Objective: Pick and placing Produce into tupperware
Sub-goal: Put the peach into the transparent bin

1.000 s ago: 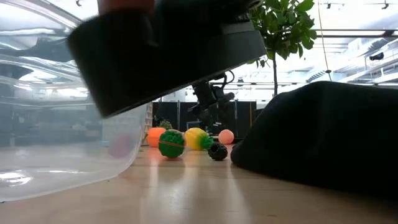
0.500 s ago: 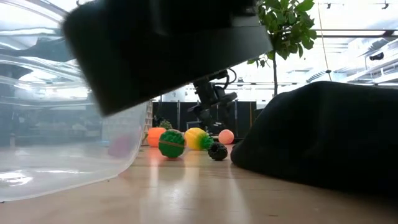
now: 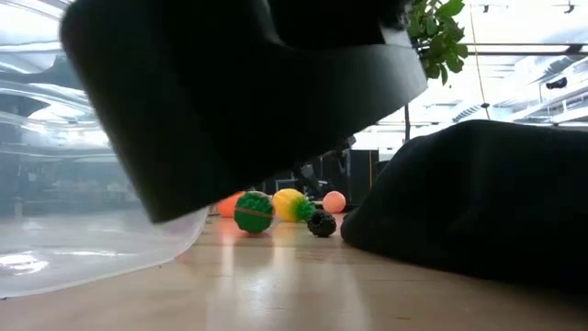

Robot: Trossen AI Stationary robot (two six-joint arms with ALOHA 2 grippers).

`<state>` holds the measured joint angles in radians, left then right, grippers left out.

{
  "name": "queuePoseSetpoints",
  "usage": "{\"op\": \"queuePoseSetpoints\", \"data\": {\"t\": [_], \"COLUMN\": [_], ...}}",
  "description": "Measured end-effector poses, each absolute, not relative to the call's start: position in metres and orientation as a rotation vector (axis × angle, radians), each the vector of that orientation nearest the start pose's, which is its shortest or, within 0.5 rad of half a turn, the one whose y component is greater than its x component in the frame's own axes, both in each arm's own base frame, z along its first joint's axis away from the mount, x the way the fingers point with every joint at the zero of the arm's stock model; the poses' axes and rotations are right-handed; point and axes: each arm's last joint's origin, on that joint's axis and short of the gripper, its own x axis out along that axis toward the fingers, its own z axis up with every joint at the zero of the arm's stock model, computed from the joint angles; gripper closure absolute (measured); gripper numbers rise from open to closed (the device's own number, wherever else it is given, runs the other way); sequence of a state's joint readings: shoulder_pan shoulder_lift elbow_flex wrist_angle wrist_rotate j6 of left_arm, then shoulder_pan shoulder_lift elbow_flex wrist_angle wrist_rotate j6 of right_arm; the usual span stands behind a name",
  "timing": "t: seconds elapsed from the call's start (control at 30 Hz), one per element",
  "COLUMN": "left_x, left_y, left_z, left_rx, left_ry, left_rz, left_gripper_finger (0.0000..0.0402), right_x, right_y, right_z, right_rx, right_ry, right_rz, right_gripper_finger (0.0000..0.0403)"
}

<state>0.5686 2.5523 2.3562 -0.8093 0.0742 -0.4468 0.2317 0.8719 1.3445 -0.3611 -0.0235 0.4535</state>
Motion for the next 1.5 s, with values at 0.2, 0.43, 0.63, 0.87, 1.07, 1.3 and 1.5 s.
{"op": "queuePoseSetpoints", "data": {"t": [0.2, 0.43, 0.63, 0.87, 1.07, 1.3, 1.5], "left_x": [0.460, 0.460, 0.459, 0.455, 0.458, 0.458, 0.454], "left_y": [0.290, 0.289, 0.291, 0.299, 0.302, 0.306, 0.313], "left_z": [0.180, 0.177, 0.170, 0.167, 0.169, 0.163, 0.163], "left_rx": [-0.725, -0.756, -0.804, -0.884, -0.952, -1.010, -1.036], "left_ry": [0.854, 0.858, 0.863, 0.829, 0.775, 0.764, 0.746], "left_rz": [0.650, 0.647, 0.687, 0.723, 0.670, 0.650, 0.671], "left_gripper_finger": [0.0097, 0.0099, 0.0099, 0.0099, 0.0099, 0.0099, 0.0099], "right_x": [0.133, 0.133, 0.133, 0.133, 0.136, 0.140, 0.142], "right_y": [0.032, 0.032, 0.032, 0.032, 0.033, 0.034, 0.034], "right_z": [0.483, 0.484, 0.484, 0.484, 0.484, 0.485, 0.485], "right_rx": [0.464, 0.465, 0.465, 0.465, 0.465, 0.466, 0.474], "right_ry": [-0.068, -0.078, -0.079, -0.081, -0.084, -0.089, -0.097], "right_rz": [0.279, 0.282, 0.282, 0.282, 0.283, 0.284, 0.286], "right_gripper_finger": [0.0380, 0.0380, 0.0380, 0.0380, 0.0380, 0.0380, 0.0380]}}
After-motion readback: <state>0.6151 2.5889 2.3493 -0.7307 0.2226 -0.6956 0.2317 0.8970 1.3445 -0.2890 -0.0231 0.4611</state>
